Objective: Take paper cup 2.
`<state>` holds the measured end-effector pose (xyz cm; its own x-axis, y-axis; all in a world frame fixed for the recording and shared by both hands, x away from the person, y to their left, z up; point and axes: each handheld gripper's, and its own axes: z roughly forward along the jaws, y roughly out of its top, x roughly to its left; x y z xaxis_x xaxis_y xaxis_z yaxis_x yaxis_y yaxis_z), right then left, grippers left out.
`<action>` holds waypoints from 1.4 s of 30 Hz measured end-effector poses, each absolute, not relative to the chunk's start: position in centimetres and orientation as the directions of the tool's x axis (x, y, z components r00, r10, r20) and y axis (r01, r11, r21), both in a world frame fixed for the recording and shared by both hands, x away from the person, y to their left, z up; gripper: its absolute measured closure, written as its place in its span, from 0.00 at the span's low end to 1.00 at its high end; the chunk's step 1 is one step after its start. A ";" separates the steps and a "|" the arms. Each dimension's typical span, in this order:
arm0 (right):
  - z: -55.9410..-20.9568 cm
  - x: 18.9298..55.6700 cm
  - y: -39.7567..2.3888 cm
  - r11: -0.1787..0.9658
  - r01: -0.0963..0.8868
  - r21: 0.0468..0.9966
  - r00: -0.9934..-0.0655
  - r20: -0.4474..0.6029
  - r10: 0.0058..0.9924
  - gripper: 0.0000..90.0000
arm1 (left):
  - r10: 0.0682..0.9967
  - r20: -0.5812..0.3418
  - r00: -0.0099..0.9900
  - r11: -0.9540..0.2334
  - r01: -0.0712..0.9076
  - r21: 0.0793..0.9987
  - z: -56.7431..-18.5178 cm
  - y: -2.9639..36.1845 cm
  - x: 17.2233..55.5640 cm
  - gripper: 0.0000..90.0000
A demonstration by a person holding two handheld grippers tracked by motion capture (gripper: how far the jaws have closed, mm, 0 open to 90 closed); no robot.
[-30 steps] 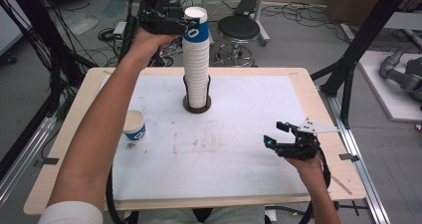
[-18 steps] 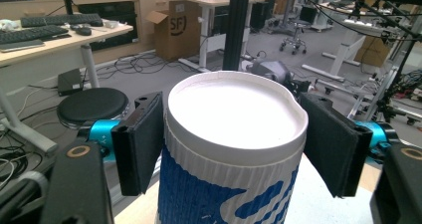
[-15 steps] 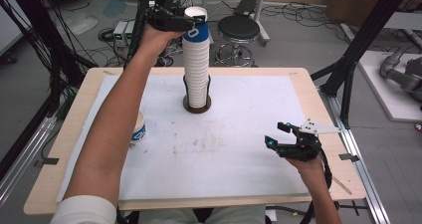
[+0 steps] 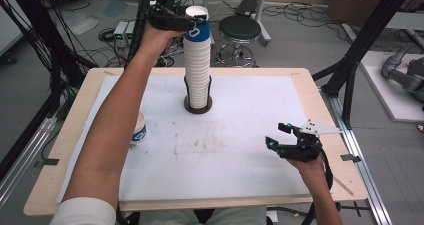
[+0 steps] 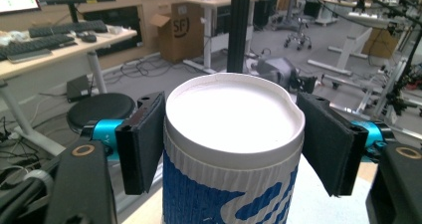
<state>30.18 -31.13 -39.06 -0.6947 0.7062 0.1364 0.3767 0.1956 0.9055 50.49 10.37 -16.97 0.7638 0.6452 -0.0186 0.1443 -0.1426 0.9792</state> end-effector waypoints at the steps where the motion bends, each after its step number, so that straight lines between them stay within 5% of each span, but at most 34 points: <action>1: -39.0 30.2 -31.1 0.194 0.375 0.906 -0.694 0.136 0.707 0.24 | 0.645 -0.020 0.764 -0.133 0.138 0.981 -16.7 10.4 50.4 0.34; 42: -38.9 30.0 -30.8 0.191 0.373 0.908 -0.700 0.140 0.701 0.24 | 0.641 -0.030 0.767 0.013 0.028 1.000 -9.9 16.8 44.7 0.35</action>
<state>30.02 -30.77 -38.86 -0.6997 0.7005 0.1403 0.3730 0.1907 0.9080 44.67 16.81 -9.87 0.7666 0.6415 -0.0304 0.0284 0.0135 0.9995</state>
